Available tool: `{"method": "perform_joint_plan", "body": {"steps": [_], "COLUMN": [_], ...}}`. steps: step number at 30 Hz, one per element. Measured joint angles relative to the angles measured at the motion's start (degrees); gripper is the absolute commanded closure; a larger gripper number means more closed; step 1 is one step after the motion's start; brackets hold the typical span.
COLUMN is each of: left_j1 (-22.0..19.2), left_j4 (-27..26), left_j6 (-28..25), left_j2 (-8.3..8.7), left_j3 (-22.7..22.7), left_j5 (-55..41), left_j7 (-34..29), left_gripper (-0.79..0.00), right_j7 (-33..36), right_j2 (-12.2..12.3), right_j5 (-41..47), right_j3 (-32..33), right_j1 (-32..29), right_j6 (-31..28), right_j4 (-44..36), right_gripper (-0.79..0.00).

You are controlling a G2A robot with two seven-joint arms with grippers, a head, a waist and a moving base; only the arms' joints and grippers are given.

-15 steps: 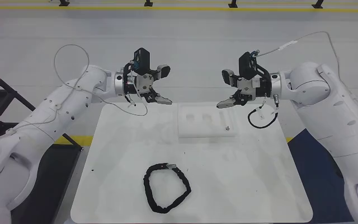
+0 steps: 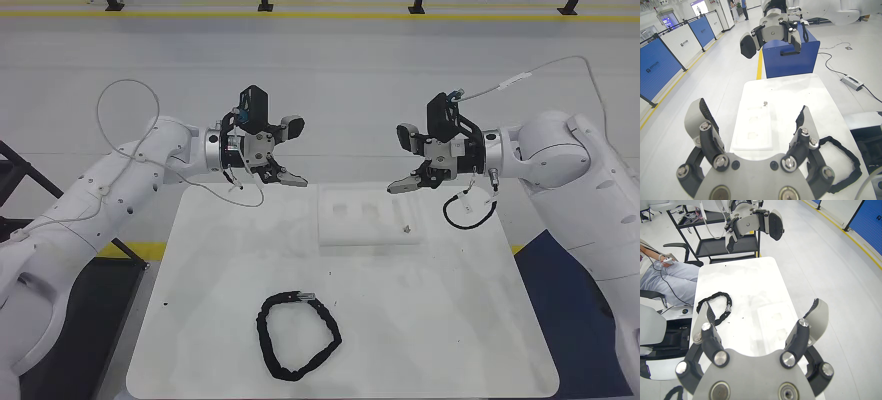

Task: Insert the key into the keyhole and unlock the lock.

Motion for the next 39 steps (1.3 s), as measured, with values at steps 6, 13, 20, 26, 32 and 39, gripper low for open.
{"method": "perform_joint_plan", "body": {"steps": [6,13,20,26,32,39], "left_j1": [0.0,0.0,0.0,0.0,0.0,0.0], "left_j4": [0.0,0.0,0.0,0.0,0.0,0.0], "left_j6": [0.0,0.0,0.0,0.0,0.0,0.0], "left_j2": [0.0,0.0,0.0,0.0,0.0,0.0], "left_j3": [0.0,0.0,0.0,0.0,0.0,0.0], "left_j5": [0.0,0.0,0.0,0.0,0.0,0.0], "left_j7": [0.0,0.0,0.0,0.0,0.0,0.0], "left_gripper": [-0.785,-0.785,-0.785,-0.785,-0.785,-0.785], "right_j7": [-0.7,0.1,1.7,2.2,3.0,6.1], "right_j2": [0.1,0.3,-0.5,-1.8,-4.0,-7.4], "right_j5": [-0.6,-0.5,-1.8,-4.1,-5.9,-2.7], "right_j3": [0.0,-0.5,-2.6,-5.1,-8.1,-11.2], "right_j1": [-0.9,-3.4,-4.2,-4.3,-3.6,-2.7], "right_j6": [1.0,4.0,8.8,14.7,22.3,32.4], "right_j4": [0.2,5.2,9.7,12.7,17.1,23.4], "right_gripper": [-0.785,-0.785,-0.785,-0.785,-0.785,-0.785]}}
